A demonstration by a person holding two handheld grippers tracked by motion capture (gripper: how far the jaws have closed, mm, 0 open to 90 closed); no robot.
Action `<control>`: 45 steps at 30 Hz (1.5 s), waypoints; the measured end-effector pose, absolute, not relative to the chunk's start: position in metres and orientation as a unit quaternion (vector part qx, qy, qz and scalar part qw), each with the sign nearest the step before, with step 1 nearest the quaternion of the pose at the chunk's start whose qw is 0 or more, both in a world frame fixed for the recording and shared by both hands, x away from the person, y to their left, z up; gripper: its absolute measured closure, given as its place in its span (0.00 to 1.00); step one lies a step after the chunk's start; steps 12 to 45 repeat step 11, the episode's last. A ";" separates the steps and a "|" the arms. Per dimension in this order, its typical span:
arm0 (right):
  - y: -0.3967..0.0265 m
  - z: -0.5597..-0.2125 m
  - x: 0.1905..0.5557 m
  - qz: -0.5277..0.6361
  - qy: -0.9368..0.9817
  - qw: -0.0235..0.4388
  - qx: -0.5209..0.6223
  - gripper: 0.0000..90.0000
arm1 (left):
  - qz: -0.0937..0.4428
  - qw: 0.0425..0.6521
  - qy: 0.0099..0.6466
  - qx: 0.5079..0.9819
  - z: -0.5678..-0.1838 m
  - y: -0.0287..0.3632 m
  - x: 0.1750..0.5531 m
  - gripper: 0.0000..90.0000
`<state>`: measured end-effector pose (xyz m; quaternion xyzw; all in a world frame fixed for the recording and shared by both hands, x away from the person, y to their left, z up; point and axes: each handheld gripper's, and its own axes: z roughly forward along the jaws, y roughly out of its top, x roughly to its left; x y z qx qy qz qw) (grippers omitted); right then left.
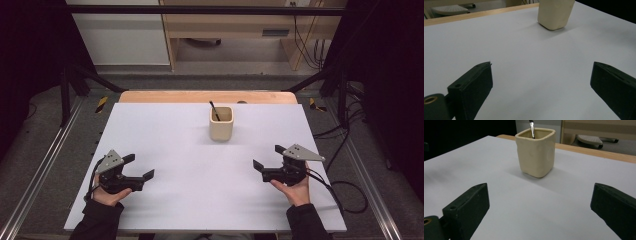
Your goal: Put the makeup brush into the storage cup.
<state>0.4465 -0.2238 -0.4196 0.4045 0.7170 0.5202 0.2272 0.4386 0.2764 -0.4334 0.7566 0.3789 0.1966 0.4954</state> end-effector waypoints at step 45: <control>-0.237 -0.425 0.439 0.516 0.711 0.230 0.418 0.03 | 0.198 0.490 0.384 0.757 -0.436 0.276 0.439 0.04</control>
